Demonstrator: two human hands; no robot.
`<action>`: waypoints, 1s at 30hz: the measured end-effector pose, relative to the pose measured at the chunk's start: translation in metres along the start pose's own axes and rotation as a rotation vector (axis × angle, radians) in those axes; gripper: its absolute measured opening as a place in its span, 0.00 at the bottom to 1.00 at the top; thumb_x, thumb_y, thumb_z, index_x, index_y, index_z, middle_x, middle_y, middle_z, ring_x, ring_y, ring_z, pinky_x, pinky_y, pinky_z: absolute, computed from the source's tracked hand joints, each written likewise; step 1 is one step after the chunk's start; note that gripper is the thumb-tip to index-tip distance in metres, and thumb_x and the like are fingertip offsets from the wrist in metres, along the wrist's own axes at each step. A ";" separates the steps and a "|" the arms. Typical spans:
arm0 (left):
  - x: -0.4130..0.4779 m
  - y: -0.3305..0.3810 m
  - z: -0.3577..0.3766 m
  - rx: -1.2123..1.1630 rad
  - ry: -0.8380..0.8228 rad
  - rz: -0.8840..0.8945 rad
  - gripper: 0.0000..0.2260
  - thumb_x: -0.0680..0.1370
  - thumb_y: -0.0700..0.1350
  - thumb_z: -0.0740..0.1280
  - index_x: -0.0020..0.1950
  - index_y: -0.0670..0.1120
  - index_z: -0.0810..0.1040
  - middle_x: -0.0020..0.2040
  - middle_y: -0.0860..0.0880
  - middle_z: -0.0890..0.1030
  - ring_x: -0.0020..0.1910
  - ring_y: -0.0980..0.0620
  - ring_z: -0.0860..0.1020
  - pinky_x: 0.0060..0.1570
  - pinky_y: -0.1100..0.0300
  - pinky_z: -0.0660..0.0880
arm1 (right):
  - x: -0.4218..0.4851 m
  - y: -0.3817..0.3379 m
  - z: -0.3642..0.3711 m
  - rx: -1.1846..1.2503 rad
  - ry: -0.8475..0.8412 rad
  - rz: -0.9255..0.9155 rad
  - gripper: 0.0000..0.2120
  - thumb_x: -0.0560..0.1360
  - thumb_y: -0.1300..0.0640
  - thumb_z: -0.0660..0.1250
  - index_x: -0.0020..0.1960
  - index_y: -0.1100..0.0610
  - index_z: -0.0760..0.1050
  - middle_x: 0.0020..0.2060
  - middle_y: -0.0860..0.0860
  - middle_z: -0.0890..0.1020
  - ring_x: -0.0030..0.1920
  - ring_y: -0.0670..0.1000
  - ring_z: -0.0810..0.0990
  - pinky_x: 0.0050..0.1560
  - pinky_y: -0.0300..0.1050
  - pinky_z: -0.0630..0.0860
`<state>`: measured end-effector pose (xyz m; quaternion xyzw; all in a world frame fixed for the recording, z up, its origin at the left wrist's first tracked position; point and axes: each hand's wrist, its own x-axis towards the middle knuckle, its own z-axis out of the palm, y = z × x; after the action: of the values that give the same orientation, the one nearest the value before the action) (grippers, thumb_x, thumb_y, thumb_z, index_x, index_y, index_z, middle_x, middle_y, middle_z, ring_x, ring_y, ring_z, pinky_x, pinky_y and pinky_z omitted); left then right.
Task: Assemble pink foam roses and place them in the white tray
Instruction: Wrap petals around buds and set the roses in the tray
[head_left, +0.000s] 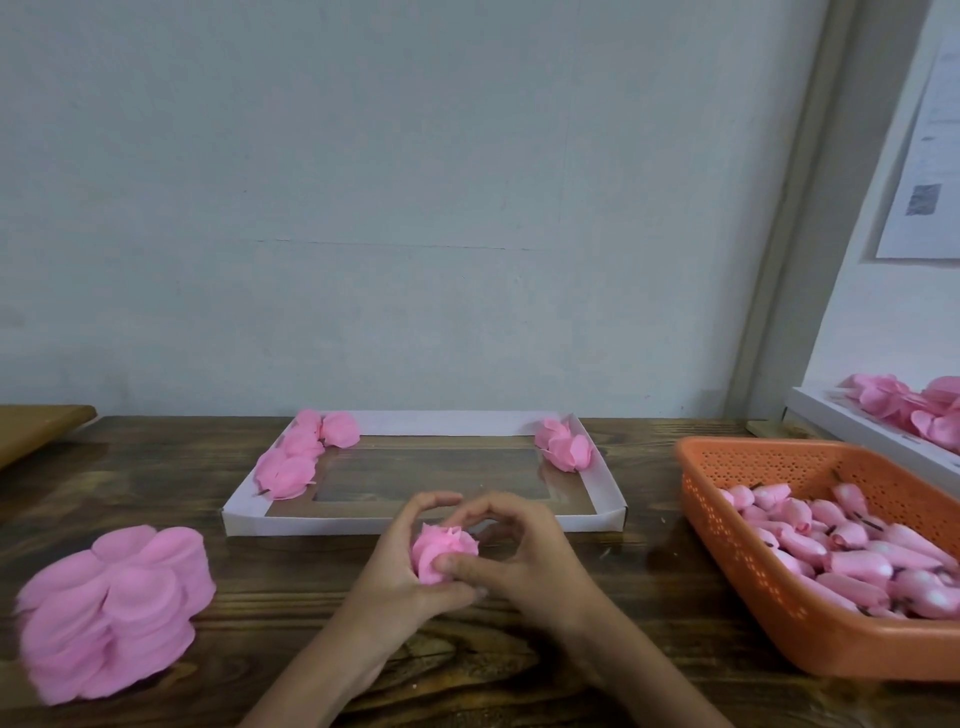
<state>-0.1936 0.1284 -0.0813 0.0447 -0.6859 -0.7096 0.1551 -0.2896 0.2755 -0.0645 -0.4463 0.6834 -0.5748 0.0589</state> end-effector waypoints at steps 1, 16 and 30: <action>0.000 0.000 0.000 0.017 0.007 0.005 0.37 0.60 0.38 0.84 0.65 0.58 0.78 0.50 0.53 0.85 0.51 0.47 0.86 0.46 0.53 0.84 | 0.000 0.000 0.000 0.000 0.000 -0.003 0.12 0.70 0.55 0.83 0.52 0.50 0.85 0.50 0.46 0.87 0.54 0.52 0.85 0.58 0.62 0.79; 0.003 -0.004 0.003 0.084 0.065 0.103 0.23 0.70 0.31 0.79 0.55 0.54 0.80 0.47 0.44 0.86 0.37 0.45 0.84 0.30 0.52 0.81 | -0.004 -0.002 0.010 -0.169 0.101 -0.138 0.08 0.73 0.56 0.79 0.52 0.53 0.88 0.47 0.44 0.88 0.48 0.47 0.85 0.50 0.50 0.83; 0.009 0.002 -0.005 -0.273 0.202 -0.016 0.09 0.71 0.50 0.74 0.47 0.48 0.84 0.34 0.42 0.81 0.26 0.49 0.77 0.23 0.58 0.75 | -0.003 0.002 0.016 -0.056 0.117 -0.204 0.15 0.76 0.58 0.76 0.59 0.45 0.83 0.53 0.46 0.81 0.51 0.54 0.81 0.48 0.54 0.83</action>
<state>-0.2002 0.1207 -0.0785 0.0998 -0.5638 -0.7892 0.2221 -0.2796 0.2658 -0.0725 -0.4805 0.6527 -0.5834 -0.0523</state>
